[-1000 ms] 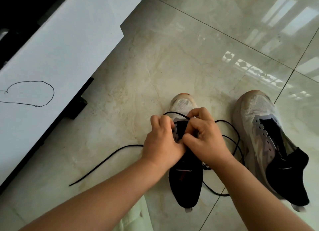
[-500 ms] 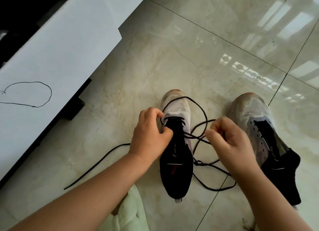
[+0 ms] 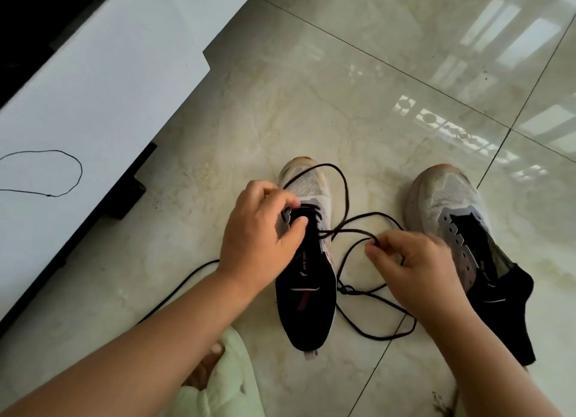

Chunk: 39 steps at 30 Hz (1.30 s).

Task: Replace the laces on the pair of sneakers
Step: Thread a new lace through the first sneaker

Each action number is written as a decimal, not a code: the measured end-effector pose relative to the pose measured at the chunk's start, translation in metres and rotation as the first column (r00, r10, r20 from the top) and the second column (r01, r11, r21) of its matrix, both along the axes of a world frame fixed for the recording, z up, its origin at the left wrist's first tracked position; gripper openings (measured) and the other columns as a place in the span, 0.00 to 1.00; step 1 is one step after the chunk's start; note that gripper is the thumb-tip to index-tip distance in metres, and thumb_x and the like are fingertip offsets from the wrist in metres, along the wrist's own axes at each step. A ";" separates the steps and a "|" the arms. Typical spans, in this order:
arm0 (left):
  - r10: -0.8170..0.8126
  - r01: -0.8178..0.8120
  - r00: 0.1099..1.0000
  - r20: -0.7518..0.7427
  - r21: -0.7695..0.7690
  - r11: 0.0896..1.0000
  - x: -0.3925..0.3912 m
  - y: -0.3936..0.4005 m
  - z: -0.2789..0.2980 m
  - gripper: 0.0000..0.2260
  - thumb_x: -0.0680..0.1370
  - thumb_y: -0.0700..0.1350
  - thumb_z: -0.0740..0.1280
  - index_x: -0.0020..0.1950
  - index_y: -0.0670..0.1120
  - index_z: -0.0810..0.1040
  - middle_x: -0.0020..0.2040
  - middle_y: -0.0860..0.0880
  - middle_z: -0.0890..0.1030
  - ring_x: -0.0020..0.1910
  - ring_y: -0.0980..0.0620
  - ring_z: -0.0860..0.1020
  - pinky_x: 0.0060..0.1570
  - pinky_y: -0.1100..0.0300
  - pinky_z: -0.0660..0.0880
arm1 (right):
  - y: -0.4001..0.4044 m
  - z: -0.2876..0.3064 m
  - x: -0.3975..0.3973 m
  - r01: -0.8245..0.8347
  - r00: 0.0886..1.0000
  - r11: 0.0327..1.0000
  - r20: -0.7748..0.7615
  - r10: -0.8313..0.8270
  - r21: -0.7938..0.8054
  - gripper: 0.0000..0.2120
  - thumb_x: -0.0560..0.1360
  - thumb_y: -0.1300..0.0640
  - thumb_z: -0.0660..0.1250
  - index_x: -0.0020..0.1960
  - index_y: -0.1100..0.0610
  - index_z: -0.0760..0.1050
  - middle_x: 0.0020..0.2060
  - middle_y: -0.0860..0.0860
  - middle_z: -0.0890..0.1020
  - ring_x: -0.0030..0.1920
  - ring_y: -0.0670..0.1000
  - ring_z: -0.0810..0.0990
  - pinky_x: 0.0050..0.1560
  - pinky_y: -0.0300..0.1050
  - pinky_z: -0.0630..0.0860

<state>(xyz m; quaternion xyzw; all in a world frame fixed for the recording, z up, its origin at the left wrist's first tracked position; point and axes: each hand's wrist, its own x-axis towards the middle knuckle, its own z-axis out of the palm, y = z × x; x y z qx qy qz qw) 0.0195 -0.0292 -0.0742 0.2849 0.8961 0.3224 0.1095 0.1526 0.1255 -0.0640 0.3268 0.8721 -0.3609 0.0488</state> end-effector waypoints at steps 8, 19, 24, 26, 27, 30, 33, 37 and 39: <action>-0.098 0.096 0.994 -0.055 -0.051 0.994 0.017 -0.004 0.001 0.11 0.68 0.52 0.63 0.40 0.46 0.80 0.42 0.52 0.73 0.43 0.50 0.74 0.47 0.58 0.63 | -0.010 0.006 -0.023 0.096 0.972 0.955 -0.182 -0.152 -0.282 0.04 0.73 0.62 0.67 0.40 0.60 0.77 0.44 0.48 0.81 0.42 0.42 0.77 0.42 0.33 0.73; 0.057 -0.071 0.996 -0.064 -0.246 0.967 0.009 0.015 0.000 0.15 0.68 0.52 0.73 0.26 0.49 0.73 0.30 0.55 0.70 0.37 0.49 0.73 0.42 0.57 0.57 | -0.013 -0.011 -0.029 0.222 0.947 0.908 -0.143 -0.287 -0.355 0.11 0.74 0.51 0.67 0.37 0.54 0.81 0.32 0.46 0.77 0.31 0.42 0.72 0.33 0.33 0.67; 0.053 -0.056 0.998 -0.018 -0.274 0.960 0.005 0.015 -0.005 0.14 0.71 0.51 0.71 0.27 0.48 0.76 0.30 0.55 0.70 0.38 0.49 0.73 0.42 0.57 0.55 | -0.011 -0.007 -0.037 0.364 0.819 0.615 -0.073 -0.568 -0.699 0.10 0.78 0.57 0.62 0.41 0.59 0.76 0.27 0.51 0.80 0.25 0.46 0.74 0.27 0.37 0.72; 0.032 -0.025 0.999 0.025 -0.233 0.972 0.007 0.015 -0.005 0.05 0.69 0.49 0.72 0.33 0.51 0.81 0.32 0.58 0.69 0.42 0.52 0.72 0.43 0.59 0.53 | -0.013 -0.007 -0.041 0.332 0.819 0.587 -0.083 -0.568 -0.739 0.07 0.77 0.60 0.63 0.42 0.60 0.76 0.32 0.54 0.83 0.29 0.49 0.77 0.30 0.39 0.74; 0.029 -0.018 0.998 0.050 -0.216 0.976 0.008 0.013 -0.005 0.02 0.69 0.48 0.73 0.37 0.53 0.82 0.33 0.58 0.68 0.43 0.53 0.73 0.44 0.60 0.53 | -0.013 -0.006 -0.042 0.324 0.815 0.588 -0.097 -0.571 -0.741 0.06 0.77 0.60 0.64 0.43 0.59 0.76 0.35 0.54 0.83 0.29 0.49 0.78 0.31 0.40 0.74; 0.060 -0.042 0.993 0.103 -0.171 0.984 0.010 0.009 -0.003 0.02 0.68 0.48 0.73 0.37 0.55 0.81 0.36 0.57 0.71 0.45 0.54 0.73 0.46 0.62 0.53 | -0.014 -0.008 -0.043 0.335 0.782 0.556 -0.104 -0.614 -0.761 0.06 0.78 0.57 0.62 0.45 0.57 0.75 0.37 0.52 0.84 0.32 0.48 0.80 0.30 0.38 0.75; 0.046 -0.031 0.991 0.122 -0.122 0.992 0.016 0.007 0.002 0.06 0.69 0.50 0.73 0.34 0.55 0.78 0.37 0.56 0.73 0.44 0.55 0.73 0.48 0.62 0.53 | -0.019 -0.013 -0.042 0.346 0.800 0.601 -0.109 -0.590 -0.720 0.10 0.78 0.52 0.61 0.43 0.53 0.78 0.35 0.47 0.83 0.37 0.44 0.80 0.35 0.36 0.75; 0.008 0.001 0.996 0.086 -0.108 0.994 0.022 0.006 0.006 0.11 0.67 0.58 0.69 0.32 0.53 0.76 0.38 0.56 0.73 0.44 0.56 0.73 0.50 0.61 0.54 | -0.023 -0.015 -0.039 0.366 0.799 0.681 -0.160 -0.580 -0.635 0.11 0.77 0.51 0.63 0.40 0.50 0.80 0.28 0.43 0.78 0.32 0.40 0.75 0.32 0.30 0.70; -0.047 0.051 0.997 0.054 -0.088 0.995 0.024 0.008 0.010 0.14 0.66 0.63 0.66 0.35 0.53 0.78 0.39 0.56 0.72 0.45 0.56 0.72 0.51 0.59 0.55 | -0.024 -0.012 -0.037 0.328 0.782 0.630 -0.172 -0.599 -0.704 0.10 0.78 0.53 0.63 0.41 0.53 0.79 0.23 0.46 0.72 0.25 0.45 0.69 0.26 0.35 0.67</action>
